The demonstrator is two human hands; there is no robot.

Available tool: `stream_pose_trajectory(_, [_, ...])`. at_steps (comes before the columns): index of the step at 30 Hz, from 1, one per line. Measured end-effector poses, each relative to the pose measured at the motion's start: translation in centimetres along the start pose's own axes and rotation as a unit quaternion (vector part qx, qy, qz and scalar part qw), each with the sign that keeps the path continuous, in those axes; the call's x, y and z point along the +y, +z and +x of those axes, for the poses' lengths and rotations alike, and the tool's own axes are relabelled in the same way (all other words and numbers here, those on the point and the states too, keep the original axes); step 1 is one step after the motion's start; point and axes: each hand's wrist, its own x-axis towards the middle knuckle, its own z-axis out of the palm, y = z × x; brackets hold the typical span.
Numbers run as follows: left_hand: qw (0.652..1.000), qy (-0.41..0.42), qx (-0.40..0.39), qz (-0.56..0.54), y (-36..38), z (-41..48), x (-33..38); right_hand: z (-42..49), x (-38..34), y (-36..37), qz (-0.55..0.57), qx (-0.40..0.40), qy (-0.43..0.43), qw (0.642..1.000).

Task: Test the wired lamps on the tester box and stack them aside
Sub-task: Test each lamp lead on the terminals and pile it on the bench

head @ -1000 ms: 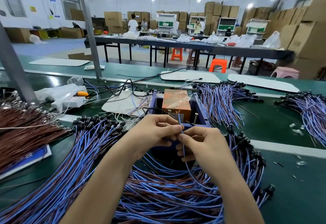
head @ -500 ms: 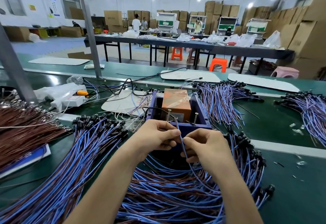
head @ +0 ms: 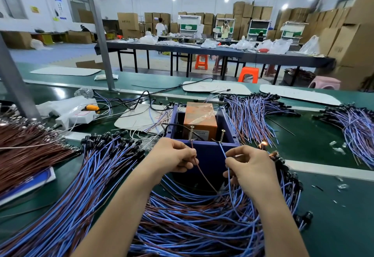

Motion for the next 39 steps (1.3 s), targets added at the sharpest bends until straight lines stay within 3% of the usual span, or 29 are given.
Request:
stream_pose_trajectory(10, [1.000,0.000,-0.010,0.016,-0.3,0.3,-0.2,0.0,-0.2,-0.2,-0.004,-0.006,-0.009,1.000])
stream_pose_trajectory(13, [0.991,-0.003,-0.052,0.123,-2.0,-0.1,0.1,-0.4,-0.6,-0.4,-0.007,-0.121,-0.013,0.993])
stream_pose_trajectory(15, [0.982,-0.010,-0.011,0.189,-4.4,-0.2,0.0,-0.8,-0.7,-0.2,-0.045,-0.229,-0.021,0.972])
stream_pose_trajectory(17, [0.961,-0.021,0.090,0.260,-7.3,0.1,-0.7,-1.0,-0.6,0.1,-0.101,-0.280,-0.029,0.954])
stream_pose_trajectory(19, [0.918,-0.064,0.161,0.356,-9.3,0.3,-1.8,-1.0,-0.6,0.3,-0.115,-0.287,-0.034,0.950])
stream_pose_trajectory(22, [0.883,-0.144,0.177,0.410,-9.7,1.0,-3.7,-1.1,-0.7,0.5,-0.112,-0.285,-0.037,0.951])
stream_pose_trajectory(27, [0.810,-0.169,0.219,0.517,-7.7,2.3,-5.1,-1.1,-0.7,0.3,-0.096,-0.297,-0.037,0.949])
stream_pose_trajectory(39, [0.819,-0.123,0.320,0.460,-7.3,3.5,-6.5,-1.1,-0.4,0.6,-0.072,-0.318,-0.053,0.944])
